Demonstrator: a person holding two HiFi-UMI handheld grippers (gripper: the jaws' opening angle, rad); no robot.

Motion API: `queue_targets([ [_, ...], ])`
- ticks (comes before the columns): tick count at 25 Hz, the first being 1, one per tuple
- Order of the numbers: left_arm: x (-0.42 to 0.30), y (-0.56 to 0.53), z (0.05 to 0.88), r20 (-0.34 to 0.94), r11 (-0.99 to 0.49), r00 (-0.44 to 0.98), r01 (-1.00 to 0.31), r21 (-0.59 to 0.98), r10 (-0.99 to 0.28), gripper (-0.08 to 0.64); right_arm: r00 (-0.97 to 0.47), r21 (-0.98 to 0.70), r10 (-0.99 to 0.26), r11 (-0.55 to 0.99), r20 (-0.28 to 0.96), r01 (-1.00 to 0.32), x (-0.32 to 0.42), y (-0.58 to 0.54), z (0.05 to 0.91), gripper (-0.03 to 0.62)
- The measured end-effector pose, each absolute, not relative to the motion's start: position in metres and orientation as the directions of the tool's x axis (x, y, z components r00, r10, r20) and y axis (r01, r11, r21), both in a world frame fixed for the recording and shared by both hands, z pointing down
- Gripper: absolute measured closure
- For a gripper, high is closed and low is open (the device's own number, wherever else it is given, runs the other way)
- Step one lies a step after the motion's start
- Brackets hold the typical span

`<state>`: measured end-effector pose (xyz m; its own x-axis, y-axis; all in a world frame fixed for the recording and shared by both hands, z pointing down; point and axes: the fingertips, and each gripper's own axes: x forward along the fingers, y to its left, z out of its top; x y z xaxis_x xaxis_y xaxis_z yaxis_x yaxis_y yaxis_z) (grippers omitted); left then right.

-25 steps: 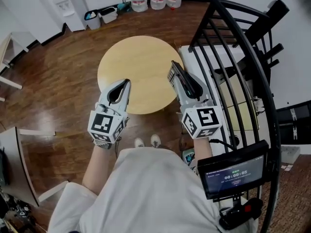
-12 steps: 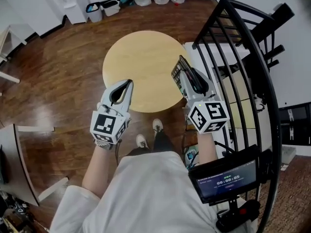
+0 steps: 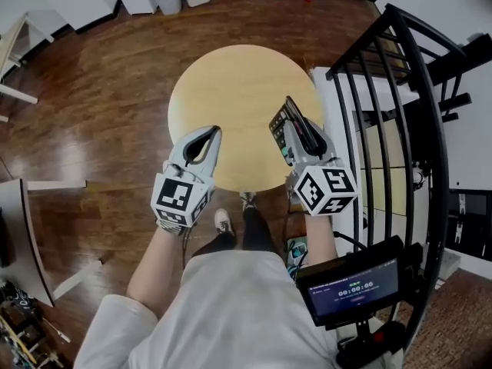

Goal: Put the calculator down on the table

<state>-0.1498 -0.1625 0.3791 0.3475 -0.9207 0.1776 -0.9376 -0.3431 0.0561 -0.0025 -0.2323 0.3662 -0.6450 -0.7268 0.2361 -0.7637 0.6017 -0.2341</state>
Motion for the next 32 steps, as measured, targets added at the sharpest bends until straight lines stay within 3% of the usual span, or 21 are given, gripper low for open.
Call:
queue_targets([
  [13, -0.151, -0.212, 0.443, 0.32, -0.228, 0.248, -0.969, 0.098, -0.914, 0.555, -0.707, -0.368, -0.608, 0.603, 0.362, -0.708, -0.017, -0.3, 0.453, 0.466],
  [32, -0.14, -0.227, 0.513, 0.432, -0.22, 0.271, -0.962, 0.165, -0.86, 0.555, -0.733, -0.532, -0.469, 0.504, 0.492, -0.68, -0.035, -0.312, 0.563, 0.466],
])
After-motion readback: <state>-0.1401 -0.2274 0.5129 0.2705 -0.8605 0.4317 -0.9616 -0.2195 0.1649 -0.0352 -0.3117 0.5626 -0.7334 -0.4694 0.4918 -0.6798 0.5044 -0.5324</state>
